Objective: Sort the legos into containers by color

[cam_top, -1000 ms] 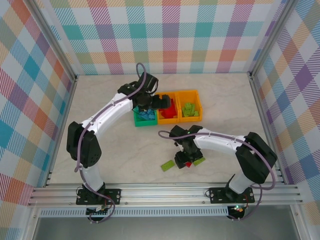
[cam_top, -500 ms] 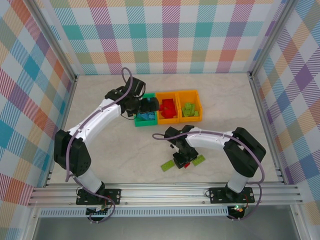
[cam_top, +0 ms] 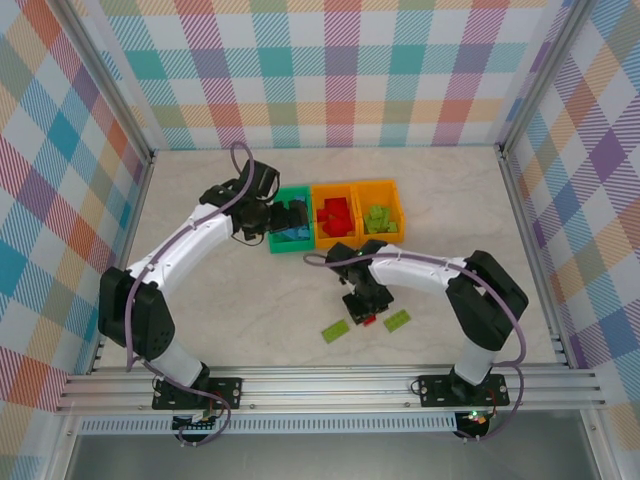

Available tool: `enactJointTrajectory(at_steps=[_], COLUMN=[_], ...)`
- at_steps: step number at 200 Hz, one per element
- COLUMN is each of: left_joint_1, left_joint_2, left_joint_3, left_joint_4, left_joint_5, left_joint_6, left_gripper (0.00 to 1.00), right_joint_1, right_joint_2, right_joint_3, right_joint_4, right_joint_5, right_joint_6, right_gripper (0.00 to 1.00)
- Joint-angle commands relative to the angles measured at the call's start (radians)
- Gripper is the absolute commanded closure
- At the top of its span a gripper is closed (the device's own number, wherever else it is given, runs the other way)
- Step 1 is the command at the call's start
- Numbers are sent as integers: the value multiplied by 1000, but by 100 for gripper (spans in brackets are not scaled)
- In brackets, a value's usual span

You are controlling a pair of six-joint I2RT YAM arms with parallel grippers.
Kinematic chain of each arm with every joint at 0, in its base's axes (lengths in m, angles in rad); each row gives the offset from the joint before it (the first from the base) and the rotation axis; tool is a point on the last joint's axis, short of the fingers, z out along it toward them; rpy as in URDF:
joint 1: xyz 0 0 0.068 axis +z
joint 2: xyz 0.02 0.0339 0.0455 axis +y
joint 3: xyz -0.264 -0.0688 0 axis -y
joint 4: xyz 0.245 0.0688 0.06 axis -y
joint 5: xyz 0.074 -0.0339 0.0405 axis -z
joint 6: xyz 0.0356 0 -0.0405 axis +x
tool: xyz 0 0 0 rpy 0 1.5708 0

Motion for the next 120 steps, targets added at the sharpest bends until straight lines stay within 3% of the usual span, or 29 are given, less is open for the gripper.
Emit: enactJointTrajectory(at_steps=[1, 34, 69, 120], left_joint_1=[11, 4, -40, -230], left_joint_2=[-52, -104, -169, -212], left_joint_3=[-51, -155, -264, -377], left_joint_4=[-14, -12, -4, 2], left_joint_5=[-9, 8, 13, -10], left_joint_6=[10, 29, 77, 165], left_gripper=[0, 0, 0, 1], right_joint_1=[-78, -231, -289, -341], right_joint_2=[-61, 16, 271, 594], right_joint_3=[110, 320, 698, 1183], right_joint_4=[-21, 13, -105, -280], right_joint_5=[24, -52, -88, -92], right_joint_6=[39, 95, 84, 89], right_gripper=[76, 76, 76, 72])
